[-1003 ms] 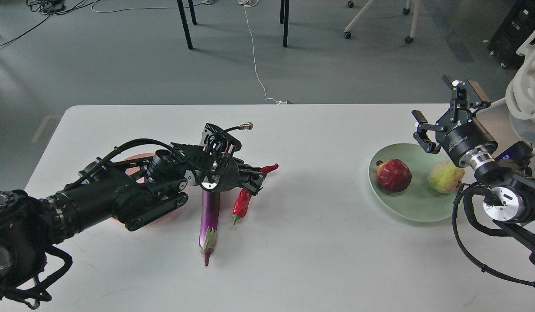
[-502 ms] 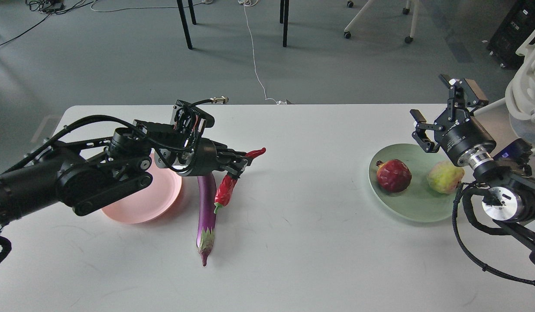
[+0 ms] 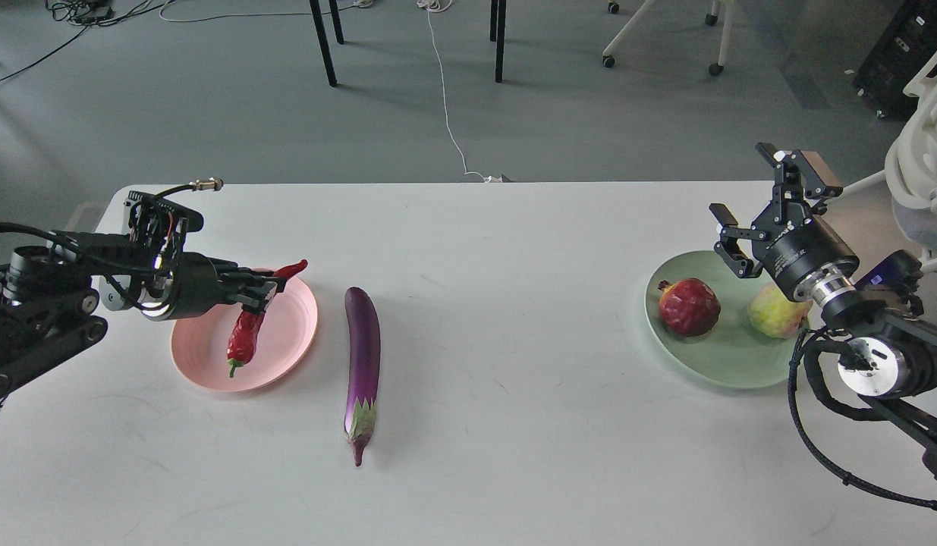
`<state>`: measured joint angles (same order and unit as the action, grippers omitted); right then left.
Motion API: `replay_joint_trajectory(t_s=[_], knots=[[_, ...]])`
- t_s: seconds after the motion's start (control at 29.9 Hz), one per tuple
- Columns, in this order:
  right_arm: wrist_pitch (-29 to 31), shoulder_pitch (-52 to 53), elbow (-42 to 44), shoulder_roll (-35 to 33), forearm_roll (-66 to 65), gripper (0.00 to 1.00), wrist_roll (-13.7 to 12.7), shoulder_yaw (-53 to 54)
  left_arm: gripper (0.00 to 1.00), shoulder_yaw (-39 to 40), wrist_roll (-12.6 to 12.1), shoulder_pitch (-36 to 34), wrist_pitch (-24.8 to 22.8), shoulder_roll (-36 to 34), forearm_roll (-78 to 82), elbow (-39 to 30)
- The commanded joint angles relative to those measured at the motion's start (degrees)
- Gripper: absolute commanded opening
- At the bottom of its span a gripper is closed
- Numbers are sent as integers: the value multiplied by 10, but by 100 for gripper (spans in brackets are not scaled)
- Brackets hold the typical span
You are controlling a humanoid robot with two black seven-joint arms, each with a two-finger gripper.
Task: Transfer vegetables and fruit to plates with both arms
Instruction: 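Carry the chili with the left gripper onto the pink plate and release, then lower the left gripper onto the purple eggplant and grasp it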
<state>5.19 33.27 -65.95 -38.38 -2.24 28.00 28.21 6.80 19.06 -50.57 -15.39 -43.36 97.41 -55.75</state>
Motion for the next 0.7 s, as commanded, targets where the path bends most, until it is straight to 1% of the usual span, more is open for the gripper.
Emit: replay_joint_trajectory(t_s=[0.0,0.07,0.1,0.13,0.23,0.3,0.33,0.4,0.43,0.47,0.5,0.54,0.6,0.64,0.67], knots=[[0,-1,-1,-3,0,98,0,0,54,0,5,3,19,1,1,14],[0,-4,-2,-2,0,98,0,0,77,1,6,3,23,1,1,14],[0,-4,-2,-2,0,98,0,0,92,1,6,3,24,1,1,14],[0,-5,-2,-1,-1,98,0,0,100,0,7,3,23,1,3,14],[0,-4,-2,-2,-3,98,0,1,100,1,6,-1,25,2,3,2],[0,-4,-2,-3,-3,98,0,1,100,7,9,-4,28,6,2,-21],[0,-5,-2,-2,-3,98,0,2,100,9,10,-4,32,2,1,-40],[0,-4,-2,-3,-3,98,0,3,100,10,8,-3,46,-12,-1,-105],[0,-4,-2,-2,-3,98,0,5,100,8,0,-1,56,-32,-1,-147],[0,-4,-2,-3,-3,98,0,5,100,8,-8,1,62,-50,-2,-185],[0,-5,-1,-3,-3,98,0,6,100,8,-26,5,66,-68,-3,-226],[0,-5,-1,-3,-3,98,0,6,100,8,-51,9,67,-80,-5,-260],[0,-5,-1,-3,-3,98,0,6,100,10,-109,27,69,-93,-23,-316],[0,-5,-1,-3,-3,98,0,6,100,13,-133,34,73,-95,-52,-335],[0,-5,-1,-1,-3,98,0,6,100,15,-152,38,77,-97,-85,-348]])
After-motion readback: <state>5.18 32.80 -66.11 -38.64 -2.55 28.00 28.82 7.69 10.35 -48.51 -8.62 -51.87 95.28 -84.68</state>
